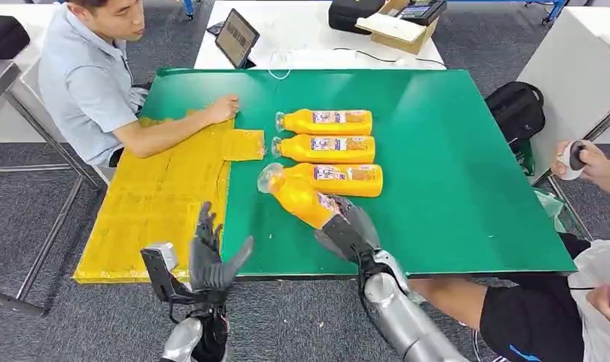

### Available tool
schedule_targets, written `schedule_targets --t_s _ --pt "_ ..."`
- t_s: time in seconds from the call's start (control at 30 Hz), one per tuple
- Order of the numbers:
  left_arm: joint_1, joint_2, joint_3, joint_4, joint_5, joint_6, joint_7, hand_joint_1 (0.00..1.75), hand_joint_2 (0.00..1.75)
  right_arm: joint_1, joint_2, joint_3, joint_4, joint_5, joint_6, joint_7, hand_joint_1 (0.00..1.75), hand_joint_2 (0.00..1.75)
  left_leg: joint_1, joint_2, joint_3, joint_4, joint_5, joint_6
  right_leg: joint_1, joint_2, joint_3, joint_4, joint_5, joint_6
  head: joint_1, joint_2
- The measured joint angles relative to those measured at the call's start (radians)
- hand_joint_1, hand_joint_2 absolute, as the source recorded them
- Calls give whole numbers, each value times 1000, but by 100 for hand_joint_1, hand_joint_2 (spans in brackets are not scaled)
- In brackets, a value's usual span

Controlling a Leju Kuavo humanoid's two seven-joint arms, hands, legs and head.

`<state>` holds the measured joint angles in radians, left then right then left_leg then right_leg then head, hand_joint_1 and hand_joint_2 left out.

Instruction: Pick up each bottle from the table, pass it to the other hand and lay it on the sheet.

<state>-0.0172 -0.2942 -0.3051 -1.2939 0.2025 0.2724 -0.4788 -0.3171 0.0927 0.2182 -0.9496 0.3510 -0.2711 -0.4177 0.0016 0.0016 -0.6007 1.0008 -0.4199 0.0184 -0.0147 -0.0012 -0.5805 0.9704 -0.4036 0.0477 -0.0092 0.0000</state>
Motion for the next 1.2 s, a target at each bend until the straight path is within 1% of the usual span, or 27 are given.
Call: schedule_targets --t_s 0.13,0.23,0.37,0.43,0.53,0.67,0.77,1.07,1.13,1.2 --pt "48 16 -17 -39 16 -11 11 0 175 81 11 -13 -148 -8 -103 -36 175 175 0 0 -4 0 0 0 0 0 -4 0 0 0 0 0" --pt "67 26 -32 -56 28 -48 18 0 175 125 19 -13 -223 0 -128 -51 175 175 0 0 -8 0 0 0 0 0 -7 0 0 0 0 0" --pt "80 40 -67 -68 23 -112 5 0 175 147 29 -2 -267 19 -127 -55 175 175 0 0 -10 0 0 0 0 0 -9 0 0 0 0 0" --pt "80 46 -82 -72 8 -135 -5 0 175 147 30 21 -268 46 -98 -55 175 175 0 0 -10 0 0 0 0 0 -9 0 0 0 0 0" --pt "74 49 -100 -75 -5 -150 -6 0 175 147 40 89 -263 93 -75 -58 175 175 0 0 -10 0 0 0 0 0 -10 0 0 0 0 0" --pt "54 48 -103 -74 -10 -149 2 0 175 145 66 180 -243 151 -92 -72 175 175 0 0 -10 0 0 0 0 0 -10 0 0 0 0 0" --pt "45 48 -104 -74 -10 -148 2 0 175 144 79 231 -223 163 -107 -72 175 175 0 0 -10 0 0 0 0 -1 -10 0 -1 0 0 0" --pt "45 48 -104 -74 -13 -148 3 0 175 134 87 281 -188 163 -120 -72 175 175 0 0 -11 0 0 0 -1 -1 -10 0 0 0 0 0" --pt "45 48 -105 -74 -23 -146 3 0 175 125 91 297 -167 179 -141 -71 175 175 0 0 -11 0 0 0 -1 0 -11 0 0 0 0 0" --pt "42 48 -106 -73 -34 -134 5 0 175 114 101 310 -137 202 -190 -78 175 175 0 0 -11 0 0 0 0 0 -11 0 0 0 0 0"
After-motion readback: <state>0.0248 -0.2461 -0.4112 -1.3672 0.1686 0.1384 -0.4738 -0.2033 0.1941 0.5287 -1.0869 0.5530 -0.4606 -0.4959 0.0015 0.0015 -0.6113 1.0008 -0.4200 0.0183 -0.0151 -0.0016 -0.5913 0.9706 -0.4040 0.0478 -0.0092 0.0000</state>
